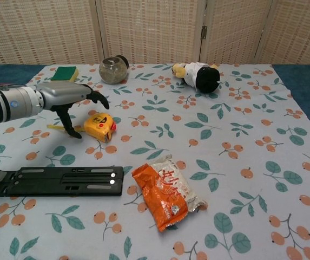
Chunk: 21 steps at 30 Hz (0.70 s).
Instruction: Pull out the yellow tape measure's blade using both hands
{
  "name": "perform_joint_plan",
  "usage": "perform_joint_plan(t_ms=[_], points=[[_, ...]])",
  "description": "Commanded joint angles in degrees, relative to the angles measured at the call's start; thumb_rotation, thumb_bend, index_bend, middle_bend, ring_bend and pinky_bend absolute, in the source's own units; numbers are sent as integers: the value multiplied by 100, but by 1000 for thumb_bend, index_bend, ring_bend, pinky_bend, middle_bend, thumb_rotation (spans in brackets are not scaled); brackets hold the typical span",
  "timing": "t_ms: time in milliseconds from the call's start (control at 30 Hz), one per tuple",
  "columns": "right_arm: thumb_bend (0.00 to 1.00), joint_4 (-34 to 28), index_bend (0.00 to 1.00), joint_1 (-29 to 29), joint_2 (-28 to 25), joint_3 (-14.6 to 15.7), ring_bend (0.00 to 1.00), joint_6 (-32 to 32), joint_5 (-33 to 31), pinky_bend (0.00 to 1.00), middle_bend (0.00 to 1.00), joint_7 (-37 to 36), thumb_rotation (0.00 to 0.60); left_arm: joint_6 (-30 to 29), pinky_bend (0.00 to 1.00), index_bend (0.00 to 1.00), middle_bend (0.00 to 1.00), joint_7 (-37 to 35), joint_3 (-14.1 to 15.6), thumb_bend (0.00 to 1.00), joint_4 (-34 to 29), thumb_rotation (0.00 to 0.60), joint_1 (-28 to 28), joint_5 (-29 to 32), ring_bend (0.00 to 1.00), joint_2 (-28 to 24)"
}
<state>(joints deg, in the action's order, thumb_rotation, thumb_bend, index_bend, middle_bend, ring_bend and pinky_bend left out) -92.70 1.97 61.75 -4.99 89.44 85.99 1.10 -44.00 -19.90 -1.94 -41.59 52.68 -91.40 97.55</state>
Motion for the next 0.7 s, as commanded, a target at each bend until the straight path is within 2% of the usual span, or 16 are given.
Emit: perform_joint_plan(t_ms=[33, 433, 533, 700], points=[[474, 23, 0, -8, 21, -5, 192, -14, -37, 0, 5, -25, 600, 10, 0, 270, 224, -49, 19, 171, 21, 600, 38, 21, 220, 38], [475, 112, 0, -10, 48, -25, 201, -32, -64, 0, 7, -117, 600, 49, 0, 344, 308, -104, 76, 192, 171, 600, 139, 118, 268, 197], [474, 117, 0, -8, 56, -25, 200, -38, -61, 0, 7, -121, 600, 52, 2, 394, 355, -171, 62, 201, 181, 600, 148, 167, 299, 231], [474, 123, 0, 9, 74, -31, 202, -46, -38, 0, 9, -125, 600, 25, 37, 522, 474, -656, -45, 244, -35, 600, 117, 337, 409, 207]])
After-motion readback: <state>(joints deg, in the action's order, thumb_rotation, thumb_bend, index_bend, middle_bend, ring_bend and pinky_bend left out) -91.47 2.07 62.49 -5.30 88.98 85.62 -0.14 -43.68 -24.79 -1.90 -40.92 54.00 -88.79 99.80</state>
